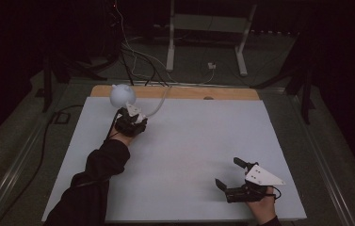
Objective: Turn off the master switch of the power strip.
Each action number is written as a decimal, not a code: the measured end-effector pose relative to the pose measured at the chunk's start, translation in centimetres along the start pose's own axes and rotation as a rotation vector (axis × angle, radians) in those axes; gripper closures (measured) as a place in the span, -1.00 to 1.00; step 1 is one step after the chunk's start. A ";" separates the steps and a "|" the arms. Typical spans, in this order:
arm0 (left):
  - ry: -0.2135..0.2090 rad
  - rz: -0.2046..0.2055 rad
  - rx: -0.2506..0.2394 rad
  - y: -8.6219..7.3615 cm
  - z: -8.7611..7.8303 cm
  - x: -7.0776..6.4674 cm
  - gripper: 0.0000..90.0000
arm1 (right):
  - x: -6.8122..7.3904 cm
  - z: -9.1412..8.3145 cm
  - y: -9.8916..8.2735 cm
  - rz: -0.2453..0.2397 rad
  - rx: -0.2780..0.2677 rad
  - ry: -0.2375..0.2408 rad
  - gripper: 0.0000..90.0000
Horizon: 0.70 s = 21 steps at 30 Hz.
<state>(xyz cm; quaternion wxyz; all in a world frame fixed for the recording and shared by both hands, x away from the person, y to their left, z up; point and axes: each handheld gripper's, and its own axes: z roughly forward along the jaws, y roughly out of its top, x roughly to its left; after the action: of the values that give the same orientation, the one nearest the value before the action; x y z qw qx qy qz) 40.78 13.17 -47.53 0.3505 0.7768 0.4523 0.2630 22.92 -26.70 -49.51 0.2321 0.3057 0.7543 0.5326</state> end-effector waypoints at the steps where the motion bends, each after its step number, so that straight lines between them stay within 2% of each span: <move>1: -0.015 -0.014 0.003 0.1 0.0 0.0 -0.01 | 0.0 0.0 0.0 0.000 0.000 0.000 -1.00; 4: -0.036 -0.028 0.008 0.1 -0.2 0.0 -0.27 | 0.0 0.0 0.0 0.001 -0.002 -0.001 -1.00; 6: -0.077 -0.037 0.023 0.1 -0.4 0.1 -0.60 | 0.0 -0.1 0.0 0.002 -0.002 -0.001 -1.00; 9: -0.119 -0.044 0.022 0.1 -0.8 0.2 -0.82 | 0.0 0.0 0.0 0.001 0.000 -0.001 -1.00; 11: -0.137 -0.034 0.023 0.1 -1.1 0.1 -0.93 | 0.0 0.0 0.0 0.001 0.000 -0.002 -1.00; 12: -0.141 -0.032 0.019 0.0 -1.3 0.2 -0.95 | 0.0 0.0 0.0 0.003 0.001 -0.003 -1.00; 13: -0.166 -0.043 0.013 0.0 -1.5 0.2 -0.96 | 0.0 0.0 0.0 0.003 0.001 -0.003 -1.00; 15: -0.179 -0.045 0.010 0.0 -1.9 0.3 -0.99 | 0.0 0.0 0.0 0.002 0.001 -0.003 -1.00; 16: -0.200 -0.045 0.009 0.0 -2.0 0.3 -0.99 | 0.0 0.0 0.0 0.003 0.001 -0.003 -1.00; 17: -0.203 -0.041 0.005 0.0 -2.2 0.4 -0.99 | 0.0 0.0 0.0 0.003 0.001 -0.002 -1.00; 21: -0.264 -0.030 -0.010 0.0 -2.9 0.6 -0.99 | 0.0 0.0 0.0 0.002 0.000 -0.002 -1.00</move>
<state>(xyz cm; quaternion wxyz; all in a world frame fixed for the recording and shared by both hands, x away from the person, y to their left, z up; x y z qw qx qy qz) 38.91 14.60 -45.71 0.4147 0.7961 0.4125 0.1555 22.90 -26.69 -49.53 0.2322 0.3070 0.7538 0.5326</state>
